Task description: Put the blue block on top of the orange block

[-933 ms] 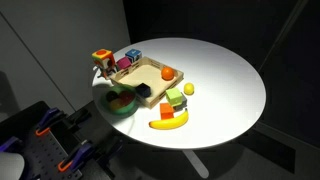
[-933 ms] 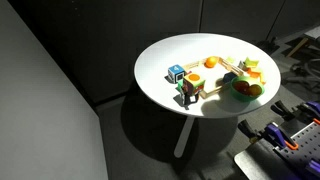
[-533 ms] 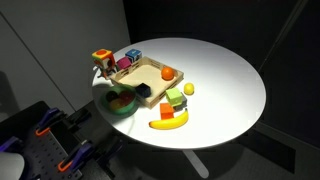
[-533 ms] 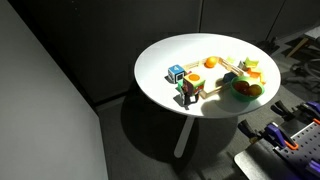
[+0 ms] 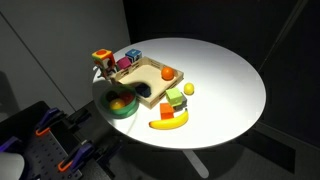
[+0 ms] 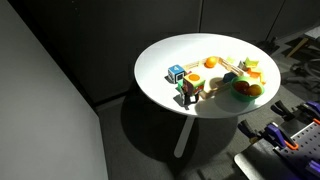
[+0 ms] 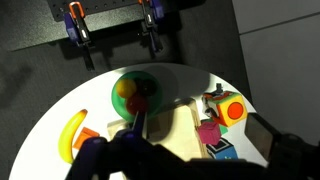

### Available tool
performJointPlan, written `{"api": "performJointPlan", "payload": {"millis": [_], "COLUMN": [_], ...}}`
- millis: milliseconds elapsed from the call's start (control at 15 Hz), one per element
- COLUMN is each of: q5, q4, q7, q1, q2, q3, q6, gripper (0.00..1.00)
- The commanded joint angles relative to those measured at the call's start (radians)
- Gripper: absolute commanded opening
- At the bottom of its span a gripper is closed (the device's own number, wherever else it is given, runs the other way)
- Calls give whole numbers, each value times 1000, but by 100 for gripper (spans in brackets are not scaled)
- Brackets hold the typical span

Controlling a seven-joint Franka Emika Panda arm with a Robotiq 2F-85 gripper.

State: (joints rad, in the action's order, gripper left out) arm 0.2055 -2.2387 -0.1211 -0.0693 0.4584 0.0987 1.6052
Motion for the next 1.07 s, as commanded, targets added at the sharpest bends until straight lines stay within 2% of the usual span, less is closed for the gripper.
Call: {"api": "performJointPlan", "payload": {"millis": [0,667,1000], "q5": [-6,-119,-225], "q4": [-11,-114,-131], "q7": [-21,-38,-88], "q1": [-8,-2,-11], "q2": [-24,-121,-184], "q3": [-40,-112,-114], "q6": [101,477,575], "gripper": [100,100,100]}}
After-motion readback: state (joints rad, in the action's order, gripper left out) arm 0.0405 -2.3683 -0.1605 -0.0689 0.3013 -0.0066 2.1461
